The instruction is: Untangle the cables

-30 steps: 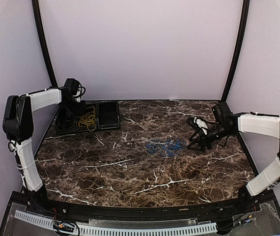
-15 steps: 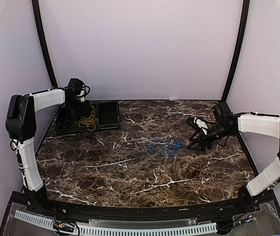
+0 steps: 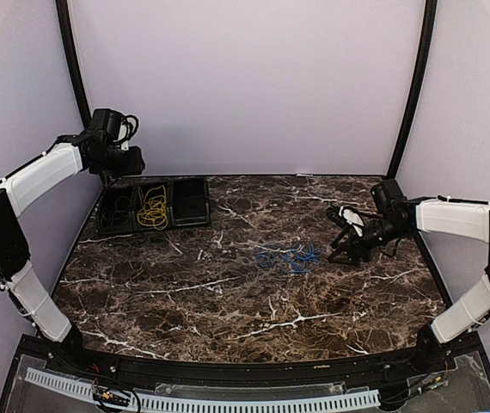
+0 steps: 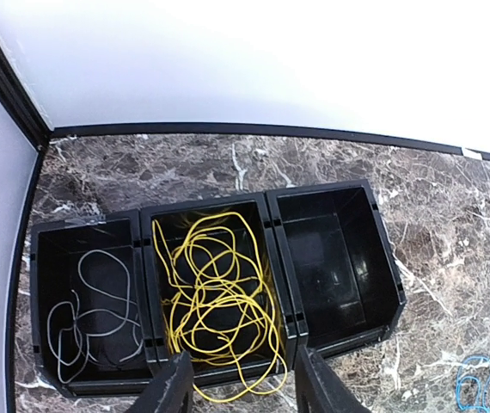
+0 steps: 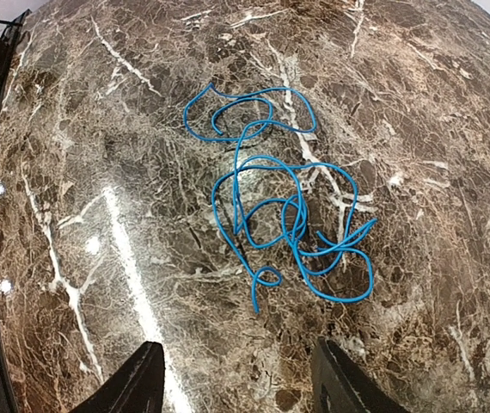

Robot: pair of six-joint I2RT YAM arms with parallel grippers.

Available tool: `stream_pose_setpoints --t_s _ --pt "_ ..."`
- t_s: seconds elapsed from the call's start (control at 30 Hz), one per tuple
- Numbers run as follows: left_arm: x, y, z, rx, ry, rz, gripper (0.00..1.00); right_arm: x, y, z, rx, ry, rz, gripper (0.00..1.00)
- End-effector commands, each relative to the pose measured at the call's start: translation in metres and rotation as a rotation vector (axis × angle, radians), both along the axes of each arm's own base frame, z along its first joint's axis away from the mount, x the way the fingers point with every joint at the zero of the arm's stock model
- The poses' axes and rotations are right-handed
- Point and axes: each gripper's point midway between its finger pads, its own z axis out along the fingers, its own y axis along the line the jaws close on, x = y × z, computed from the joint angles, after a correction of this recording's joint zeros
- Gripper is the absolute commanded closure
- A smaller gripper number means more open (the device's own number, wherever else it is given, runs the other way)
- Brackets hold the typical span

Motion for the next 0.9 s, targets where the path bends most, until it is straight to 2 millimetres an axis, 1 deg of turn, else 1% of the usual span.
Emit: stream_pose_setpoints --t_s 0.0,0.03,0.07,0.1,0.13,0.17,0.2,0.23,0.27,0.3,0.33,0.37,0.4,0.43,0.47,0.5,0.53,0.57,0.6,0.63,0.67,0.7,0.73,0.77,0.83,0.87 --pt "-0.005 0.000 -0.026 0.026 0.041 -0.016 0.57 0.006 0.002 0.008 0.007 -0.025 0.006 0.40" --pt "-0.006 -0.007 -0.024 0.015 0.032 -0.039 0.57 0.005 0.002 0.009 0.008 -0.029 0.004 0.40" --pt "-0.009 -0.018 -0.029 -0.001 0.038 -0.079 0.57 0.006 0.001 0.009 0.007 -0.031 0.003 0.40" --pt "-0.014 -0.037 -0.028 0.006 0.010 -0.146 0.57 0.007 0.001 0.009 0.003 -0.035 -0.002 0.40" --pt "-0.019 -0.051 -0.023 0.004 -0.013 -0.197 0.57 0.009 0.000 0.008 -0.003 -0.038 -0.012 0.40" --pt "-0.026 -0.077 -0.024 0.025 -0.041 -0.279 0.57 0.011 -0.001 0.007 -0.009 -0.041 -0.020 0.40" --pt "-0.033 -0.093 -0.020 0.021 -0.061 -0.333 0.57 0.012 -0.002 0.006 -0.015 -0.041 -0.028 0.40" --pt "-0.045 -0.123 -0.020 0.028 -0.088 -0.427 0.57 0.014 -0.002 0.005 -0.018 -0.041 -0.032 0.40" --pt "-0.061 -0.152 -0.017 0.020 -0.106 -0.527 0.57 0.014 -0.002 0.004 -0.019 -0.039 -0.033 0.40" --pt "-0.068 -0.168 -0.018 0.010 -0.128 -0.576 0.58 0.016 -0.001 0.003 -0.021 -0.037 -0.039 0.40" --pt "-0.086 -0.196 -0.018 -0.011 -0.141 -0.670 0.57 0.019 -0.001 0.003 -0.028 -0.039 -0.052 0.41" --pt "-0.093 -0.209 -0.020 -0.026 -0.159 -0.707 0.57 0.022 0.000 0.002 -0.030 -0.040 -0.062 0.41" --pt "-0.108 -0.231 -0.025 -0.047 -0.157 -0.775 0.57 0.025 0.000 0.001 -0.038 -0.041 -0.071 0.41" --pt "-0.113 -0.242 -0.026 -0.066 -0.173 -0.805 0.57 0.027 0.003 0.000 -0.044 -0.041 -0.073 0.42" --pt "-0.126 -0.260 -0.036 -0.089 -0.153 -0.861 0.57 0.029 0.005 0.000 -0.051 -0.040 -0.073 0.42" --pt "-0.131 -0.270 -0.039 -0.108 -0.156 -0.891 0.56 0.029 0.009 -0.003 -0.060 -0.033 -0.066 0.42" --pt "-0.139 -0.282 -0.053 -0.101 -0.130 -0.924 0.56 0.028 0.012 -0.006 -0.069 -0.029 -0.057 0.42" --pt "-0.142 -0.289 -0.059 -0.097 -0.129 -0.941 0.56 0.027 0.015 -0.010 -0.080 -0.020 -0.048 0.42" --pt "-0.150 -0.299 -0.075 -0.072 -0.107 -0.978 0.56 0.025 0.018 -0.014 -0.093 -0.016 -0.036 0.42" --pt "-0.150 -0.305 -0.078 -0.058 -0.128 -0.987 0.56 0.023 0.020 -0.018 -0.106 -0.013 -0.030 0.42" --pt "-0.155 -0.313 -0.092 -0.031 -0.118 -1.014 0.56 0.022 0.022 -0.021 -0.115 -0.011 -0.026 0.42" --pt "-0.153 -0.315 -0.096 -0.012 -0.122 -1.011 0.56 0.024 0.023 -0.024 -0.124 -0.009 -0.027 0.42" --pt "-0.154 -0.319 -0.108 0.011 -0.106 -1.022 0.56 0.024 0.025 -0.025 -0.131 -0.007 -0.028 0.42" --pt "-0.152 -0.320 -0.114 0.026 -0.100 -1.019 0.56 0.026 0.026 -0.027 -0.138 -0.005 -0.032 0.42" --pt "-0.150 -0.324 -0.132 0.040 -0.069 -1.023 0.56 0.030 0.029 -0.029 -0.151 -0.001 -0.033 0.42" --pt "-0.150 -0.326 -0.133 0.035 -0.070 -1.026 0.56 0.031 0.030 -0.031 -0.157 0.000 -0.030 0.42"
